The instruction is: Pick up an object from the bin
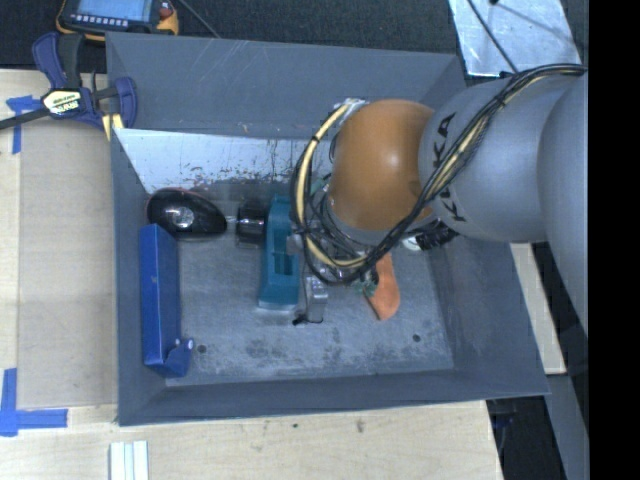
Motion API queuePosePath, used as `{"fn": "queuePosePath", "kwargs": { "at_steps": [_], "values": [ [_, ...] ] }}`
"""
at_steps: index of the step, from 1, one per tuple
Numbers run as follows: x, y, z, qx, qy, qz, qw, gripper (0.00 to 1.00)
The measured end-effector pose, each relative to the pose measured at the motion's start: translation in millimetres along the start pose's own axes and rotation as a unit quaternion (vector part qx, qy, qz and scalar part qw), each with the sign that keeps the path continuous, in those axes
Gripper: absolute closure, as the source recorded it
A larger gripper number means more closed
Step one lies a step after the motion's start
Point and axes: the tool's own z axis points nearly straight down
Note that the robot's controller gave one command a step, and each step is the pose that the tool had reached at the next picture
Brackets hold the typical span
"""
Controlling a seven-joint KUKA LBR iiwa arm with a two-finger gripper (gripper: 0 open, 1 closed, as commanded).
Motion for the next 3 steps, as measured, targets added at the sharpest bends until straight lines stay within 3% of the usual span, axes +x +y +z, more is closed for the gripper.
{"fn": "queuePosePath", "kwargs": {
  "at_steps": [1,2,3],
  "values": [
    [-1.8,0,-5,0.0,-0.004,0.001,1.0,0.0],
    [-11.4,8,22,-0.001,-0.0073,0.03,0.9995,0.0],
    [5.0,15,51,-0.003,-0.0078,0.075,0.9971,0.0]
  ]
}}
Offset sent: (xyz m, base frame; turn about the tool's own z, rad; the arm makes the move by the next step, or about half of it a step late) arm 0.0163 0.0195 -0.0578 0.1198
